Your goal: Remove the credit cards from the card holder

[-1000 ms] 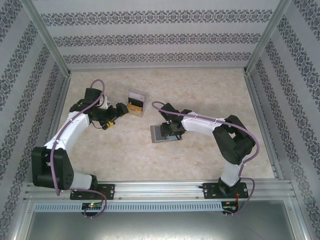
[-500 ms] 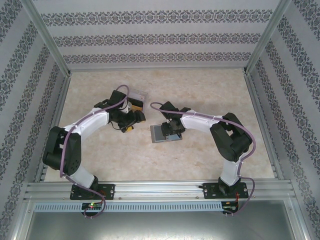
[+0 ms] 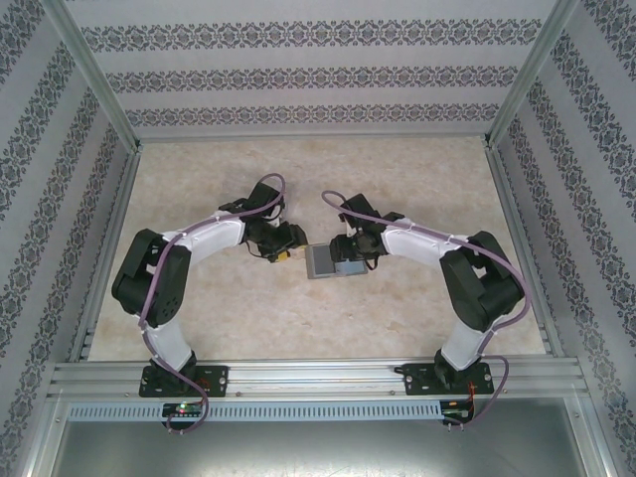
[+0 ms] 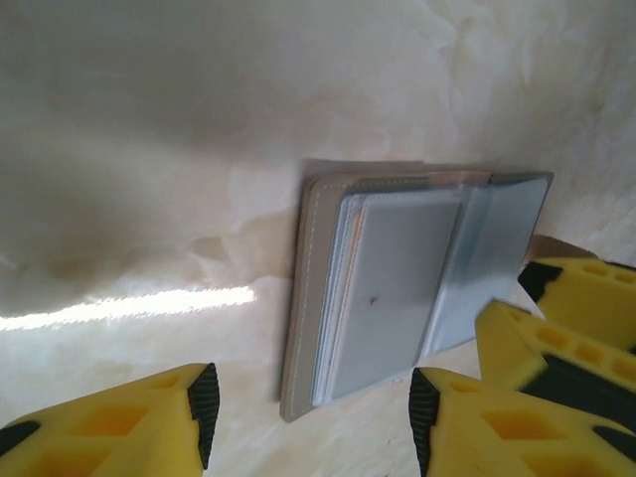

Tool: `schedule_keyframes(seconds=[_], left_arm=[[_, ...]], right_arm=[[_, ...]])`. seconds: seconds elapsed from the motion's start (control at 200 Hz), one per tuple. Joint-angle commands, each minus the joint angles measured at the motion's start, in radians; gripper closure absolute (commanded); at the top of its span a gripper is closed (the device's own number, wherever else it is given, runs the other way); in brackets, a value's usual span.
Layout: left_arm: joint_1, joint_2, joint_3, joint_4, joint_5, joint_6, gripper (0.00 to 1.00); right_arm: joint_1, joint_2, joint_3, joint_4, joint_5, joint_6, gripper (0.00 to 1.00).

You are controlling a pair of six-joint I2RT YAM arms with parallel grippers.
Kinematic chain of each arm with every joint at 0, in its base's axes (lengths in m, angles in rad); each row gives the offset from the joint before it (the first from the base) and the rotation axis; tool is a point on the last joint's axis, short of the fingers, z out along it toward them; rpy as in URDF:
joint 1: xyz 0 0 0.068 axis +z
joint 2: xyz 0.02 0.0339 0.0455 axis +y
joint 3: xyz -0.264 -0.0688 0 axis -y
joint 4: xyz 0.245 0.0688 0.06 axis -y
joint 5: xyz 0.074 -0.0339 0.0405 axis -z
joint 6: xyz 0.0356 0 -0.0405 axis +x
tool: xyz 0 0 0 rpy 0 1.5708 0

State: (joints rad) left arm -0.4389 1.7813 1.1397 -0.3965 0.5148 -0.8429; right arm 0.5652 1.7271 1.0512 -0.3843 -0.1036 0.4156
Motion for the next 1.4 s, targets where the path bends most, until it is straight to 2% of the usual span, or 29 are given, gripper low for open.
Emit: schedule_keyframes(seconds=[0.0, 0.22, 0.39, 0.48, 0.609, 0.679, 1.004, 1.394], left_arm=[[-0.022, 0.025, 0.028, 0.044, -0.009, -0.022, 0.46], [-0.034, 0.055, 0.040, 0.070, 0.010, -0.032, 0.53], [-0.044, 0.077, 0.055, 0.076, 0.024, -0.033, 0.58], [-0.049, 0.089, 0.061, 0.080, 0.037, -0.033, 0.62], [-0.057, 0.105, 0.069, 0.083, 0.049, -0.029, 0.65], [-0.061, 0.116, 0.078, 0.082, 0.061, -0.025, 0.66], [-0.079, 0.160, 0.114, 0.065, 0.079, -0.004, 0.68], [-0.081, 0.174, 0.109, 0.099, 0.091, -0.024, 0.68]], right_arm=[[0.009, -0.013, -0.004, 0.009, -0.040, -0.010, 0.42], [0.054, 0.072, 0.065, -0.074, 0.025, -0.058, 0.41], [0.052, 0.095, 0.068, -0.086, 0.056, -0.057, 0.44], [0.050, 0.107, 0.066, -0.089, 0.060, -0.054, 0.46], [0.044, 0.131, 0.071, -0.098, 0.052, -0.051, 0.56], [0.040, 0.137, 0.069, -0.098, 0.040, -0.047, 0.60], [0.031, 0.134, 0.058, -0.091, 0.033, -0.040, 0.63], [0.027, 0.133, 0.053, -0.085, 0.018, -0.037, 0.64]])
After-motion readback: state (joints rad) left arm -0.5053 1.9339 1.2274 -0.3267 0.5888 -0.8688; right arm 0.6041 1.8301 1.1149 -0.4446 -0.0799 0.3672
